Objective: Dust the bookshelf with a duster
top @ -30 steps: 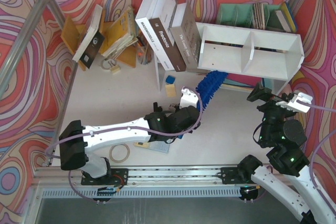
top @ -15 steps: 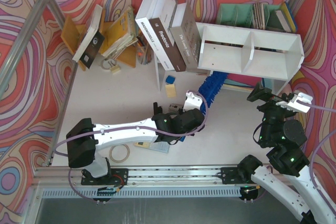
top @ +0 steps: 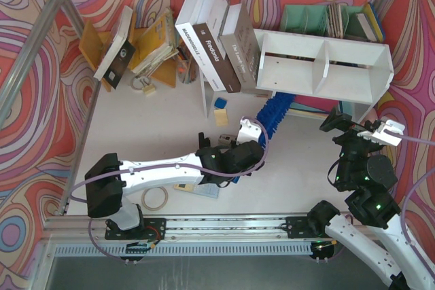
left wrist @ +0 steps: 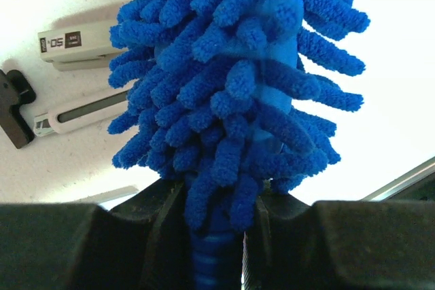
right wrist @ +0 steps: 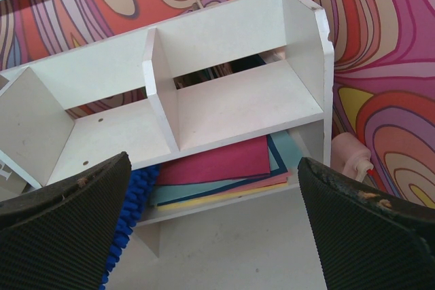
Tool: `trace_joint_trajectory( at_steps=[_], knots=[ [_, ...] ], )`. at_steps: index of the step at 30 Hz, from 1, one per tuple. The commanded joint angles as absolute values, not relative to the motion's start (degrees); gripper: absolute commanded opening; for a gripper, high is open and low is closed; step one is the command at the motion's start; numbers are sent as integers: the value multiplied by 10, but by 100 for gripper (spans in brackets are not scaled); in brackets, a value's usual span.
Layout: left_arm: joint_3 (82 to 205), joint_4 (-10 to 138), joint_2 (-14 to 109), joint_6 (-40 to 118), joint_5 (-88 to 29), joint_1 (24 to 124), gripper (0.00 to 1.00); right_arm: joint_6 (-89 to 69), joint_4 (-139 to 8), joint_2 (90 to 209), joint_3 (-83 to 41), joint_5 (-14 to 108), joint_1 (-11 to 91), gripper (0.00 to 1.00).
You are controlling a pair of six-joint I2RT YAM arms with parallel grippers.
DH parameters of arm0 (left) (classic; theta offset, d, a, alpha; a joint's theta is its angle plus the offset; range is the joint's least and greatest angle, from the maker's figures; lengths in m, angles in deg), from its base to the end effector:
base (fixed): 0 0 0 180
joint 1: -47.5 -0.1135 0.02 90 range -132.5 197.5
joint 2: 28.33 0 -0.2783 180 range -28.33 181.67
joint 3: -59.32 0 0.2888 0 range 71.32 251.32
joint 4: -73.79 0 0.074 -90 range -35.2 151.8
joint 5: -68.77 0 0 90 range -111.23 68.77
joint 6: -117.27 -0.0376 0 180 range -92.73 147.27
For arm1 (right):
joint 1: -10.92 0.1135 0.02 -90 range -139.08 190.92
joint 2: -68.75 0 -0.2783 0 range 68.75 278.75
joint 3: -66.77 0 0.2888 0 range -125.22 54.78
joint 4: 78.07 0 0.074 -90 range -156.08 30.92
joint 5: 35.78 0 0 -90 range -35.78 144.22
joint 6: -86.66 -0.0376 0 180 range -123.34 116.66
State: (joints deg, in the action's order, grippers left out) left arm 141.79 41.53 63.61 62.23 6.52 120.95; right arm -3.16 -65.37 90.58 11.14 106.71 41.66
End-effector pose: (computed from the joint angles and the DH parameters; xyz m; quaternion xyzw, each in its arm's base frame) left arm 0.1291 -0.3730 0.2727 0.1994 0.8688 -0.1940 0.4097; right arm 0.0944 0.0214 0.4125 0.2162 0.5862 -0.0464 0.7794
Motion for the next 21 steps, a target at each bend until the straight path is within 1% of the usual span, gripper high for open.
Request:
trace_joint_trajectory(
  at_steps=[1, 6, 9, 15, 21],
  knots=[
    [1399, 422, 648, 655, 89, 1201, 0, -29, -662, 901, 111, 1074, 417, 99],
    [1402, 401, 676, 663, 40, 1200, 0, -29, -663, 900, 111, 1074, 417, 99],
    [1405, 398, 672, 659, 35, 1201, 0, -29, -663, 899, 111, 1075, 417, 99],
    [1420, 395, 635, 645, 65, 1202, 0, -30, -663, 901, 111, 1074, 417, 99],
    [1460, 378, 615, 608, 98, 1214, 0, -30, -663, 905, 111, 1072, 417, 99]
  ],
)
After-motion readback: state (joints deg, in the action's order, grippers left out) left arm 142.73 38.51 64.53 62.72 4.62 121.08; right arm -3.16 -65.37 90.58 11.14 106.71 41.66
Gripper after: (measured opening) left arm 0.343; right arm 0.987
